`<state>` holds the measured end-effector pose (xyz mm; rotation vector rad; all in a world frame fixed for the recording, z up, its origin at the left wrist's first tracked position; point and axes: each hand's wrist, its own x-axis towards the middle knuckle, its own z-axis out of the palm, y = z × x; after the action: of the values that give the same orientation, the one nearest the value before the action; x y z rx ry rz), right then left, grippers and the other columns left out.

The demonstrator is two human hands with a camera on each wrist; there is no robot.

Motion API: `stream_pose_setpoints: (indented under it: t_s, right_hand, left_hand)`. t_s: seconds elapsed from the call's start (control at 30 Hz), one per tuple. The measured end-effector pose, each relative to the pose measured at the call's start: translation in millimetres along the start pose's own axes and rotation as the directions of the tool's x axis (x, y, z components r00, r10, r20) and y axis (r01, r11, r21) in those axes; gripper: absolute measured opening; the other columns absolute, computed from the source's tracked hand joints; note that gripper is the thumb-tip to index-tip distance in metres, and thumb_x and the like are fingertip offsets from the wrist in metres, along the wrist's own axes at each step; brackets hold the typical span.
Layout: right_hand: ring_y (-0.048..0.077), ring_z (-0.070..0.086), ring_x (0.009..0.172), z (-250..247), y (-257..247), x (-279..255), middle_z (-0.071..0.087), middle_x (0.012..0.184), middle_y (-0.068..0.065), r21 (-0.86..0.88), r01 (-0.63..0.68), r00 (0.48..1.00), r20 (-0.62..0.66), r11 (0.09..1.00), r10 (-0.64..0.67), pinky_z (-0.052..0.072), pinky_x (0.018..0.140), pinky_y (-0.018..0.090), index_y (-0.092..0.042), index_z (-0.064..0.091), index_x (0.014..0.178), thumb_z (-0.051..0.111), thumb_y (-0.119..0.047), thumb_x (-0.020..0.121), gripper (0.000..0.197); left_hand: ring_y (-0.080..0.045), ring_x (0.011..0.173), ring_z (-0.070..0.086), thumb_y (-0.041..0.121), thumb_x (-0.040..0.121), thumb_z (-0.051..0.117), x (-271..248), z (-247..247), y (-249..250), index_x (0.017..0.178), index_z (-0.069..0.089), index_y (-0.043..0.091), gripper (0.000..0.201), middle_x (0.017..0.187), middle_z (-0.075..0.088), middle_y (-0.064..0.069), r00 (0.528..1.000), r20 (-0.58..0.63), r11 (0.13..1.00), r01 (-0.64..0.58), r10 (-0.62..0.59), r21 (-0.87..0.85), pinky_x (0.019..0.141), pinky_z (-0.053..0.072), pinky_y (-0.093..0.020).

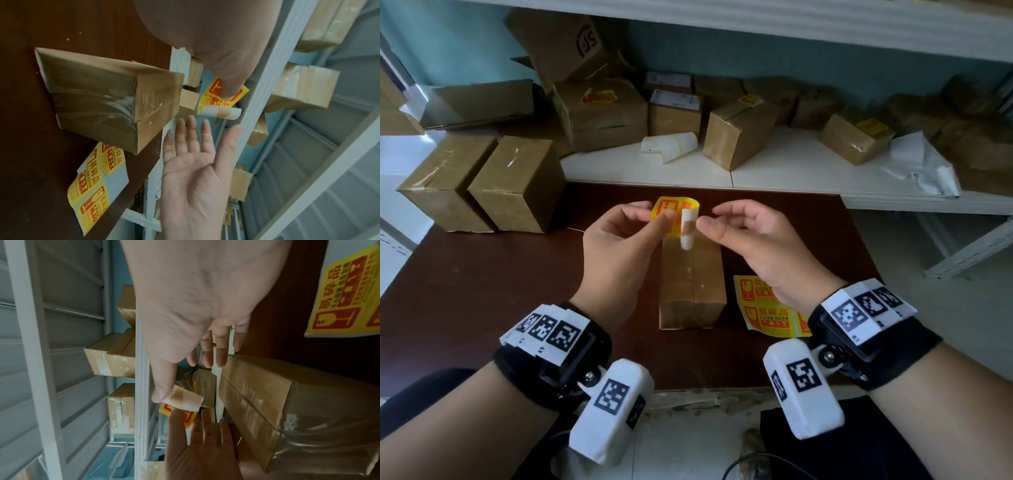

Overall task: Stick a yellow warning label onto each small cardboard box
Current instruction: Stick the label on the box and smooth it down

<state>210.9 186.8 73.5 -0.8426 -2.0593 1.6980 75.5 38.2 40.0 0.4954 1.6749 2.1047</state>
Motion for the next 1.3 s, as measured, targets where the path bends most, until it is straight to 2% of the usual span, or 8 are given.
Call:
stream_pose_setpoints:
  t_s: [0.2,0.37,0.47,0.53,0.77,1.07,1.17,1.3]
  right_hand:
    - [0.016,0.078,0.105,3.5,0.6,0.2,0.081,0.113,0.002,-0.063,0.089,0.995,0.042,0.994,-0.087,0.065,0.095,0.032,-0.021,0.075,0.119,0.101,-0.032,0.073,0.054]
    - [0.015,0.081,0.094,3.8,4.3,3.3,0.083,0.100,0.004,-0.073,0.125,0.992,-0.023,0.989,-0.127,0.066,0.094,0.036,-0.017,0.078,0.110,0.084,-0.009,0.093,0.020]
    - [0.016,0.080,0.101,2.1,10.1,9.4,0.083,0.102,0.002,-0.114,0.105,0.990,-0.082,0.988,-0.114,0.066,0.097,0.042,-0.024,0.080,0.106,0.078,-0.008,0.096,0.020]
    - [0.013,0.079,0.103,1.7,12.5,10.7,0.083,0.104,0.000,-0.083,0.092,0.991,-0.095,0.992,-0.099,0.065,0.094,0.035,-0.025,0.079,0.109,0.081,-0.008,0.096,0.022]
    - [0.004,0.078,0.090,-0.5,12.9,14.4,0.085,0.098,-0.002,0.067,0.014,0.989,-0.150,0.998,-0.004,0.058,0.079,0.013,-0.019,0.080,0.106,0.081,-0.018,0.099,0.007]
    - [-0.002,0.063,0.068,-4.0,16.3,21.0,0.074,0.084,-0.005,-0.010,-0.010,0.988,-0.155,1.000,0.009,0.055,0.069,0.012,-0.017,0.076,0.103,0.078,-0.021,0.102,0.005]
    - [-0.003,0.061,0.064,-4.9,17.2,22.5,0.072,0.082,-0.006,-0.028,-0.015,0.989,-0.149,0.999,0.010,0.055,0.068,0.013,-0.017,0.076,0.103,0.077,-0.019,0.103,0.003]
    - [-0.001,0.063,0.068,-4.5,19.9,25.2,0.072,0.085,-0.004,-0.123,-0.027,0.992,-0.128,0.992,0.011,0.058,0.075,0.023,-0.020,0.073,0.100,0.072,-0.021,0.107,0.006]
  left_hand:
    - [-0.029,0.120,0.075,0.041,0.068,0.099,-1.5,1.4,-11.9,0.079,0.075,0.024,0.031,0.121,0.076,-0.004,0.987,0.041,0.985,-0.160,0.157,0.070,0.107,0.058,-0.063]
    - [-0.037,0.112,0.076,0.040,0.071,0.099,-3.2,1.6,-13.8,0.079,0.074,0.017,0.035,0.121,0.074,-0.018,0.983,0.017,0.982,-0.181,0.181,0.050,0.100,0.060,-0.068]
    - [-0.024,0.108,0.075,0.037,0.078,0.099,-1.7,1.3,-12.1,0.083,0.078,0.014,0.031,0.119,0.075,-0.019,0.989,0.036,0.989,-0.143,0.142,0.033,0.102,0.061,-0.064]
    - [-0.022,0.108,0.075,0.034,0.083,0.094,-0.8,1.5,-11.7,0.086,0.080,0.015,0.024,0.112,0.078,-0.013,0.989,0.040,0.988,-0.143,0.141,0.054,0.104,0.060,-0.063]
    - [-0.045,0.112,0.075,0.037,0.089,0.092,1.0,-0.5,-10.7,0.097,0.082,0.017,0.023,0.109,0.082,-0.016,0.992,0.052,0.992,-0.116,0.114,0.042,0.104,0.058,-0.067]
    - [-0.054,0.118,0.071,0.039,0.087,0.087,9.8,0.0,-13.7,0.097,0.088,0.021,0.021,0.110,0.081,-0.024,0.998,0.015,0.998,0.065,-0.065,0.008,0.104,0.055,-0.074]
    - [-0.047,0.116,0.076,0.033,0.090,0.088,12.1,0.1,-14.2,0.092,0.088,0.021,0.012,0.108,0.083,-0.021,0.993,0.007,0.993,0.115,-0.115,0.014,0.105,0.057,-0.072]
    - [-0.050,0.114,0.076,0.024,0.097,0.085,12.2,-1.2,-16.7,0.092,0.086,0.015,0.011,0.106,0.083,-0.023,0.980,-0.001,0.978,0.199,-0.199,0.058,0.100,0.058,-0.074]
